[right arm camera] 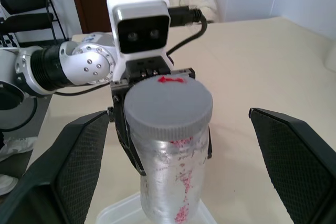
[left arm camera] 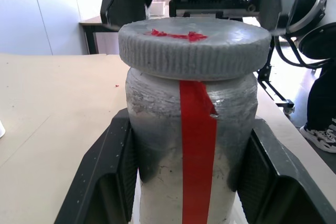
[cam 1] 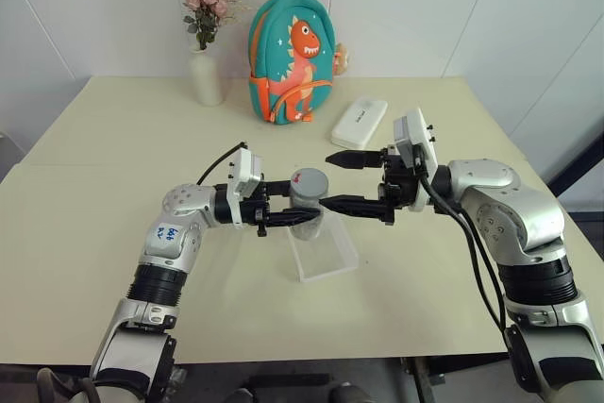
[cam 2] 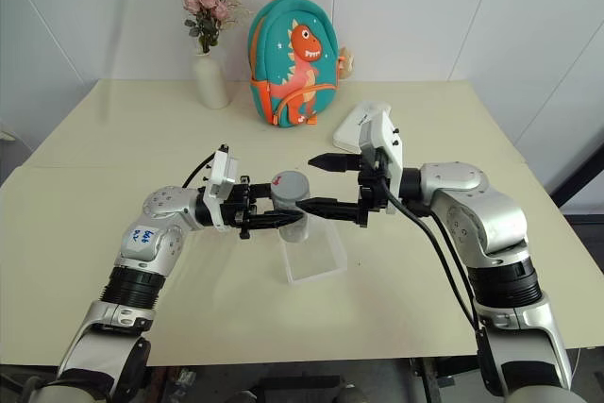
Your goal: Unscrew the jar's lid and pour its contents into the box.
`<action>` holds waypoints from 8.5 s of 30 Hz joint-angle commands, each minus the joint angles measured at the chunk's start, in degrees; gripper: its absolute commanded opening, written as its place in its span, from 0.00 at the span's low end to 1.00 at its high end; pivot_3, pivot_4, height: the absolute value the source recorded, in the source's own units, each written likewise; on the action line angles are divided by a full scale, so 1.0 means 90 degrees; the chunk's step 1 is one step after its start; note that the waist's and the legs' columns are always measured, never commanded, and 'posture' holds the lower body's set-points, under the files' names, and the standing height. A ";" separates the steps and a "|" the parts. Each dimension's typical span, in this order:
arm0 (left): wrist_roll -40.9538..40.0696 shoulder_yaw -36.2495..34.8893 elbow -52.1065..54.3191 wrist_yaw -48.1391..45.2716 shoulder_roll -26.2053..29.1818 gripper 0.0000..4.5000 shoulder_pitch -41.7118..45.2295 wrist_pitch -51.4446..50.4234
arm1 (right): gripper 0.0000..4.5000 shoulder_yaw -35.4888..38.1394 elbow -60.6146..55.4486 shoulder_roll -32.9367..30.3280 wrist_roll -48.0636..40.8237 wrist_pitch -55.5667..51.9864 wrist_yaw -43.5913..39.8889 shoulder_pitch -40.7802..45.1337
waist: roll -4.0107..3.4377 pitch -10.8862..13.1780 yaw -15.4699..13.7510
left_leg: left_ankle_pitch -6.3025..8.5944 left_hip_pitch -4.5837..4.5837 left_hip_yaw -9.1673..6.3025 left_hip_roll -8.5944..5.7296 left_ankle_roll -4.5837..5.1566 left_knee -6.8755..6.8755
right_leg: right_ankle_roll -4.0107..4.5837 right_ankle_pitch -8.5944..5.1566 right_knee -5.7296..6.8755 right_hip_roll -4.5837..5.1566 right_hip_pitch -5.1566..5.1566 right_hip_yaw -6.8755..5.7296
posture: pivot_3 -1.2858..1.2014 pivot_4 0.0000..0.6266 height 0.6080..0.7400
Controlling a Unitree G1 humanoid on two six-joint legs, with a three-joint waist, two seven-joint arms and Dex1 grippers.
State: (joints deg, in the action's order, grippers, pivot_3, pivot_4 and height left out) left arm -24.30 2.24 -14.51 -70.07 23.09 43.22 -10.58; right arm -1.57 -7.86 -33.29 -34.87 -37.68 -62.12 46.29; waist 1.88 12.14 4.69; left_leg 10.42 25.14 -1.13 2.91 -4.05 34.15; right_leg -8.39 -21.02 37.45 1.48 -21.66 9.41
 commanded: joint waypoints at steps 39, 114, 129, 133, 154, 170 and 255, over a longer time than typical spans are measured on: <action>-0.0013 0.0110 -0.0021 -0.0118 -0.0281 0.45 0.0344 0.0191 | 0.99 -0.0439 0.1015 0.1082 0.0516 0.0749 -0.0131 0.0810 | 0.0000 0.0000 0.0007 | 0.0000 -0.0001 -0.0001 0.0000 0.0000 0.0001 | 0.0000 0.0000 0.0004 0.0000 -0.0001 -0.0002 | 0.52 0.24 1.00; -0.0022 0.0056 -0.0013 -0.0113 -0.0130 0.45 0.0271 0.0123 | 0.99 -0.0257 0.0145 0.0276 0.0048 0.0208 -0.0176 0.0237 | 0.0000 0.0000 -0.0001 | 0.0000 -0.0001 -0.0001 0.0000 0.0000 0.0001 | 0.0000 0.0000 0.0003 0.0000 -0.0001 -0.0001 | 0.52 0.24 1.00; 0.0001 0.0085 -0.0037 -0.0113 -0.0177 0.45 0.0279 0.0171 | 0.99 -0.0389 0.0531 0.0662 0.0365 0.0487 -0.0128 0.0589 | 0.0000 0.0000 0.0004 | 0.0000 -0.0001 -0.0001 0.0000 0.0000 0.0001 | 0.0000 0.0000 0.0003 0.0000 0.0000 -0.0001 | 0.52 0.24 1.00; 0.0003 0.0083 -0.0028 -0.0105 -0.0180 0.45 0.0270 0.0172 | 0.99 -0.0422 0.0606 0.0691 0.0418 0.0524 -0.0165 0.0632 | 0.0000 0.0000 -0.0001 | 0.0000 0.0000 -0.0001 0.0000 0.0000 0.0001 | 0.0000 0.0000 0.0003 0.0000 0.0000 -0.0002 | 0.52 0.24 1.00; 0.0001 0.0121 0.0045 -0.0119 -0.0172 0.45 0.0075 0.0160 | 0.57 -0.0135 0.0549 0.0594 0.0143 0.0390 -0.0283 0.0906 | 0.0000 0.0000 0.0003 | 0.0000 -0.0001 -0.0001 0.0000 0.0000 0.0001 | 0.0000 0.0000 0.0005 0.0000 -0.0001 -0.0001 | 0.52 0.24 1.00; -0.0069 -0.0224 0.0139 0.0040 0.0275 0.45 0.0024 0.0085 | 0.57 0.0532 0.2310 -0.0416 0.1018 0.1314 0.0028 0.1129 | -0.0001 0.0001 -0.0001 | 0.0000 0.0000 0.0000 0.0000 0.0000 -0.0002 | 0.0000 0.0000 -0.0003 0.0001 -0.0001 -0.0001 | 0.52 0.24 1.00; 1.2709 0.6368 -0.4626 1.3493 0.0451 0.45 0.5409 0.6597 | 1.00 0.3103 -0.1543 -0.1516 -0.0701 0.1742 0.0772 -0.5041 | 0.0052 0.0037 -0.0225 | 0.0002 0.0017 0.0008 -0.0020 0.0013 0.0009 | -0.0041 0.0007 -0.0031 0.0002 0.0009 0.0024 | 0.52 0.24 1.00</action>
State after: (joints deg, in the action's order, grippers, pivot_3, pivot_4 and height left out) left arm 88.97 58.63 -56.80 46.31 27.38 89.26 50.58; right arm 26.28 -21.75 -46.03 -41.41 -22.39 -54.93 0.28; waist 2.34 12.47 2.67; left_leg 10.44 25.29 -1.05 2.74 -3.94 34.19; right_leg -8.76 -20.97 37.16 1.49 -21.60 9.63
